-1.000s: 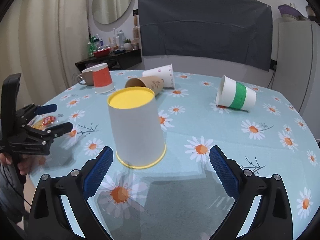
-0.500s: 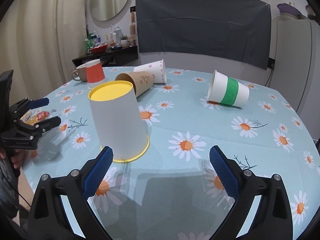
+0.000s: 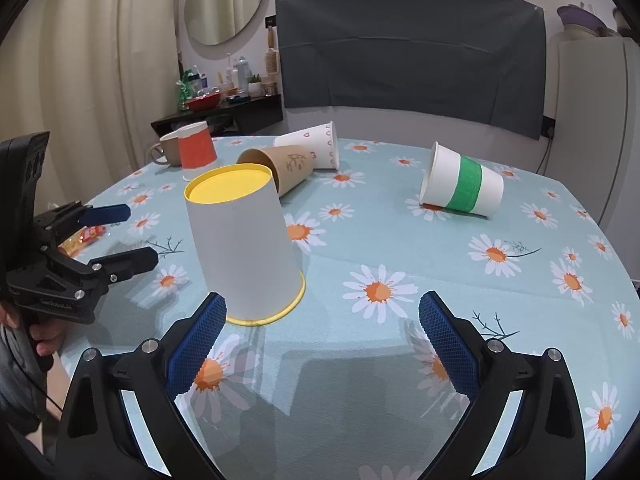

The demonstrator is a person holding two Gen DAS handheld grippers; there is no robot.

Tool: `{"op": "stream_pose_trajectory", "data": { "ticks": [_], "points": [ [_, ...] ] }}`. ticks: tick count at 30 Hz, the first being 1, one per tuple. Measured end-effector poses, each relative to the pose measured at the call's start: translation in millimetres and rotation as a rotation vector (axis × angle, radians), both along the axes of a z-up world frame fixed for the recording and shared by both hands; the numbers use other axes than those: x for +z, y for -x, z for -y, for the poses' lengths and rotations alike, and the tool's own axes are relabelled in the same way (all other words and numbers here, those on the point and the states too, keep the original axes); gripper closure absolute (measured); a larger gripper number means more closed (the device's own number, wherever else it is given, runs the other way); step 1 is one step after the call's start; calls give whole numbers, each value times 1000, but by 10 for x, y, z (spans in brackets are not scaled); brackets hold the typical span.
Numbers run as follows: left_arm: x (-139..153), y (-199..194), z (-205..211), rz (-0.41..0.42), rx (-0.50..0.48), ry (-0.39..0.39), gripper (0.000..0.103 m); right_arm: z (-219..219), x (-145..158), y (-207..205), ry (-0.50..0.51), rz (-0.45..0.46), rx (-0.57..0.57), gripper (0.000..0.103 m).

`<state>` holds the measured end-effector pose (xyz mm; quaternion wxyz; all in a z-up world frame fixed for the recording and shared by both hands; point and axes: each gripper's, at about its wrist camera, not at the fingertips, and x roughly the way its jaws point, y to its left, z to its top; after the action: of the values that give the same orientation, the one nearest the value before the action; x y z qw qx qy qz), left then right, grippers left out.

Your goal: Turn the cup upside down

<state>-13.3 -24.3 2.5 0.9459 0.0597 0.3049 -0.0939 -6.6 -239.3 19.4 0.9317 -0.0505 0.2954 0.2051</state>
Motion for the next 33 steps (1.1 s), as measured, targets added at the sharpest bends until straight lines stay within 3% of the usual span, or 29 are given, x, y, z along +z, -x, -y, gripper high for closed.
{"op": "stream_pose_trajectory", "data": {
  "ticks": [33],
  "points": [
    [3, 126, 60, 58, 1, -64, 6, 38, -11, -29, -25, -10, 9, 10]
  ]
}}
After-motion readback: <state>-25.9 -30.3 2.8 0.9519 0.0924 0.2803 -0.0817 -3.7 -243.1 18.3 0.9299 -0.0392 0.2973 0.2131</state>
